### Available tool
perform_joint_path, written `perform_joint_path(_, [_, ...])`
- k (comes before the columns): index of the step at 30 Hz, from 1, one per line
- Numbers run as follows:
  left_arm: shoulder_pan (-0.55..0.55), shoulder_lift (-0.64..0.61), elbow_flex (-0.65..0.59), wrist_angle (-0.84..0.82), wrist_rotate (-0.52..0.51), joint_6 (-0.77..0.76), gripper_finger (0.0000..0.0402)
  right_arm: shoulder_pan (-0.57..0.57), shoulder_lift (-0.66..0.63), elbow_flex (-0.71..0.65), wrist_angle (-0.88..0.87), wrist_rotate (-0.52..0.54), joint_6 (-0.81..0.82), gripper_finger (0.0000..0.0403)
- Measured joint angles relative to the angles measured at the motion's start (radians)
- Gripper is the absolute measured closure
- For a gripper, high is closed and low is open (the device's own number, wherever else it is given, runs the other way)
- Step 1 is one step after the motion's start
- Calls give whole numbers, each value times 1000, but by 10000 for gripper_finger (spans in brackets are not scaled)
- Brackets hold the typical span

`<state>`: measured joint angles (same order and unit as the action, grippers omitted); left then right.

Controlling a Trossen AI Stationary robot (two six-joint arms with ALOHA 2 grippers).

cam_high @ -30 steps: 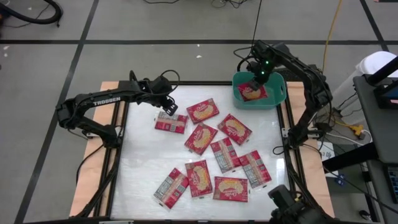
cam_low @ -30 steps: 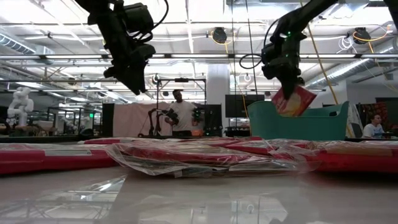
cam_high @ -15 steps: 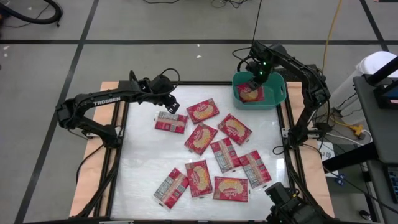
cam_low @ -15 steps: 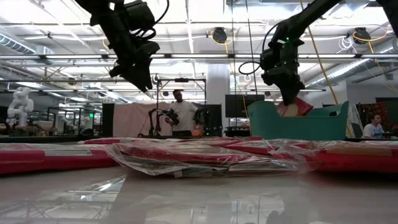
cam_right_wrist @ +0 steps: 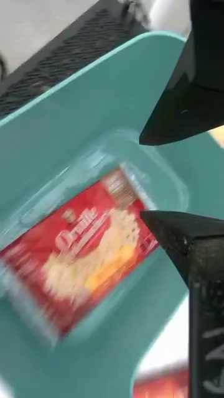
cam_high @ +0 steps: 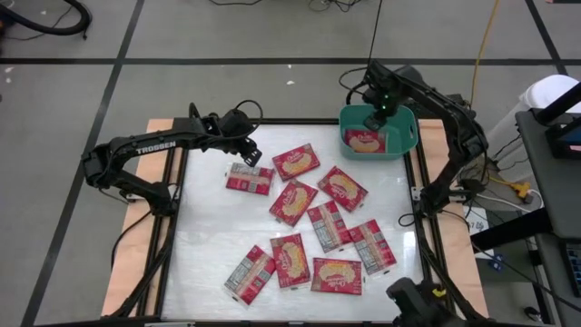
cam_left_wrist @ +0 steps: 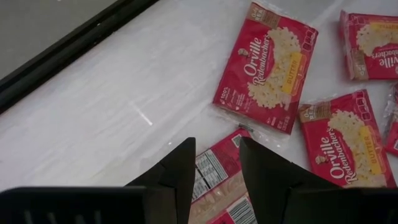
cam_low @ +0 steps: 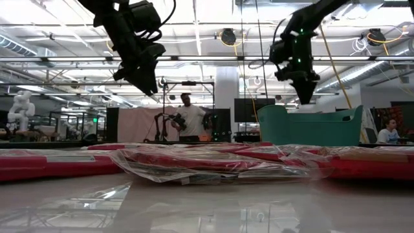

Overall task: Sort popcorn bags into baskets
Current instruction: Put the red popcorn bag into the green bin

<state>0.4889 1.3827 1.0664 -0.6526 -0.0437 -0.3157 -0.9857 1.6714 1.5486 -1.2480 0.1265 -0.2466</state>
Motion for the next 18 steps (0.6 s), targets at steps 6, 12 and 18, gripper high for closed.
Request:
perform_joint_path(6, [0,0,0,-28,0,-1,275,27,-68,0,54,-203,101,235])
perform_joint_path(12, [0,0,0,-68,0,-1,275,14,-25,0,77,-232,243,257])
perform_joint_path(18, [-3,0,0,-113,2,-33,275,9,38,-21,101,-232,366,280])
